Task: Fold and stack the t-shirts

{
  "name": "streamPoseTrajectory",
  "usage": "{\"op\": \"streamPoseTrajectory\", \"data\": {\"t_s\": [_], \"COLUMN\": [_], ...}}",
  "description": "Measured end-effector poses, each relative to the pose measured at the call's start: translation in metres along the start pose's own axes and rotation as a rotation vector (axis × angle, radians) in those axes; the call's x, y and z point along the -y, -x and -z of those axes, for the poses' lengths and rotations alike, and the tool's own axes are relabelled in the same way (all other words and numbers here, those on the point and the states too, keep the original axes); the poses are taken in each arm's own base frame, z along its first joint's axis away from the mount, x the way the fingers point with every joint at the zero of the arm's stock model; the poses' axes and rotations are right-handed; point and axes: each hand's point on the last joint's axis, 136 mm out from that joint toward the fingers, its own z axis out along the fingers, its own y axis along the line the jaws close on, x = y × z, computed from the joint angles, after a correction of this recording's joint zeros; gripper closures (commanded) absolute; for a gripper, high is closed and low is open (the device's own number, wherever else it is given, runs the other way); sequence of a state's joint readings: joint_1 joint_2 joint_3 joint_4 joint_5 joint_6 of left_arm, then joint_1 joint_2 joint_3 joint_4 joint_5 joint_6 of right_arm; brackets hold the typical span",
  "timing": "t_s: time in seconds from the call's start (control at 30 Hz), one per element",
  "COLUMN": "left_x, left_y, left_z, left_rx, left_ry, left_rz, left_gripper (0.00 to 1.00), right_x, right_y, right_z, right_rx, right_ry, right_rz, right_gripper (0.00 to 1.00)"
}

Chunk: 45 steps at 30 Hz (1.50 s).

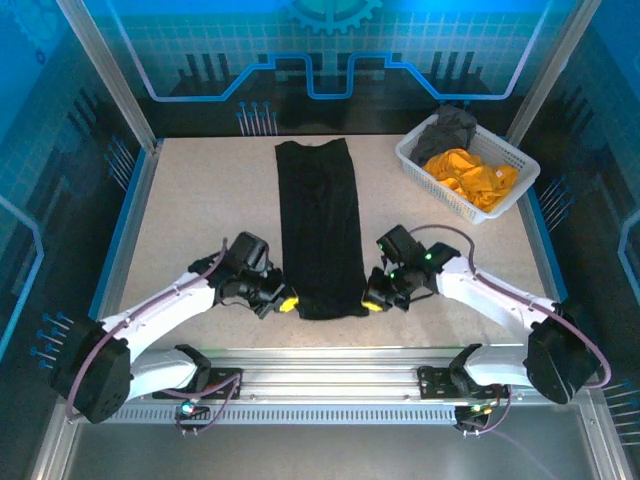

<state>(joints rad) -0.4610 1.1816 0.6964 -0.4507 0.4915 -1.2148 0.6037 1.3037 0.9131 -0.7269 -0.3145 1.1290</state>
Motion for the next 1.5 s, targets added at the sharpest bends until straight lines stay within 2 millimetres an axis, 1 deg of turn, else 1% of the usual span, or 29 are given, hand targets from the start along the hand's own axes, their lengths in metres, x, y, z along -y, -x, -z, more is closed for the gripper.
{"op": "streamPoseTrajectory", "data": {"t_s": [0.13,0.23,0.3,0.37,0.47,0.5,0.53,0.57,0.6,0.63,0.67,0.73,0.8,0.83,0.87,0.9,0.97,1.03,1.07,1.13,1.17,1.2,1.27,1.33,1.37,1.43,1.5], "left_x": [0.041,0.065,0.078,0.089,0.099,0.103,0.106,0.108,0.11,0.11,0.108,0.101,0.093,0.093,0.093,0.092,0.087,0.078,0.074,0.06,0.052,0.04,0.017,-0.002,-0.007,-0.01,-0.011], "left_y": [0.042,0.077,0.1,0.124,0.158,0.169,0.181,0.19,0.201,0.211,0.218,0.23,0.232,0.232,0.231,0.228,0.213,0.185,0.172,0.144,0.136,0.128,0.123,0.121,0.121,0.125,0.13], "left_z": [0.015,0.017,0.016,0.013,0.003,-0.001,-0.006,-0.011,-0.017,-0.023,-0.028,-0.036,-0.036,-0.034,-0.03,-0.025,-0.01,0.008,0.013,0.016,0.013,0.007,-0.007,-0.02,-0.026,-0.037,-0.046], "left_rx": [0.086,0.132,0.155,0.172,0.189,0.192,0.196,0.197,0.198,0.198,0.198,0.196,0.197,0.204,0.215,0.231,0.266,0.294,0.298,0.29,0.281,0.268,0.246,0.225,0.218,0.21,0.206], "left_ry": [-0.1,-0.133,-0.147,-0.157,-0.154,-0.152,-0.147,-0.143,-0.136,-0.13,-0.125,-0.108,-0.087,-0.083,-0.079,-0.074,-0.065,-0.066,-0.071,-0.086,-0.083,-0.07,-0.036,0.0,0.013,0.021,0.023], "left_rz": [0.037,0.066,0.077,0.09,0.104,0.107,0.106,0.105,0.103,0.104,0.109,0.122,0.128,0.122,0.111,0.099,0.079,0.055,0.051,0.053,0.064,0.082,0.133,0.188,0.205,0.22,0.228], "left_gripper": [1.0,1.0,1.0,1.0,0.99,0.91,0.82,0.78,0.75,0.71,0.67,0.59,0.58,0.57,0.57,0.57,0.55,0.55,0.53,0.5,0.47,0.46,0.45,0.44,0.45,0.45,0.45], "right_x": [-0.046,-0.072,-0.083,-0.093,-0.1,-0.102,-0.102,-0.102,-0.1,-0.098,-0.095,-0.091,-0.089,-0.089,-0.09,-0.091,-0.089,-0.08,-0.074,-0.057,-0.048,-0.04,-0.025,-0.013,-0.008,0.001,0.002], "right_y": [0.052,0.09,0.114,0.139,0.169,0.18,0.19,0.199,0.209,0.216,0.223,0.238,0.248,0.25,0.251,0.252,0.25,0.235,0.225,0.199,0.186,0.173,0.151,0.131,0.126,0.119,0.122], "right_z": [0.024,0.032,0.031,0.025,0.013,0.007,0.0,-0.006,-0.014,-0.021,-0.027,-0.038,-0.039,-0.036,-0.032,-0.025,-0.013,0.001,0.006,0.013,0.013,0.012,0.003,-0.015,-0.022,-0.04,-0.052], "right_rx": [0.091,0.137,0.155,0.17,0.177,0.178,0.177,0.177,0.174,0.167,0.161,0.153,0.156,0.161,0.165,0.177,0.195,0.204,0.202,0.192,0.183,0.173,0.147,0.106,0.09,0.056,0.043], "right_ry": [0.06,0.077,0.075,0.065,0.042,0.031,0.019,0.007,-0.007,-0.019,-0.03,-0.044,-0.05,-0.051,-0.05,-0.043,-0.034,-0.032,-0.034,-0.039,-0.042,-0.045,-0.049,-0.045,-0.043,-0.041,-0.035], "right_rz": [-0.017,-0.021,-0.023,-0.023,-0.028,-0.031,-0.034,-0.037,-0.042,-0.04,-0.041,-0.023,0.0,0.015,0.027,0.042,0.064,0.074,0.073,0.07,0.066,0.062,0.045,0.02,0.003,-0.038,-0.066], "right_gripper": [1.0,1.0,1.0,1.0,1.0,1.0,0.95,0.84,0.69,0.58,0.51,0.4,0.35,0.3,0.27,0.27,0.26,0.29,0.3,0.31,0.31,0.32,0.31,0.32,0.32,0.33,0.38]}}
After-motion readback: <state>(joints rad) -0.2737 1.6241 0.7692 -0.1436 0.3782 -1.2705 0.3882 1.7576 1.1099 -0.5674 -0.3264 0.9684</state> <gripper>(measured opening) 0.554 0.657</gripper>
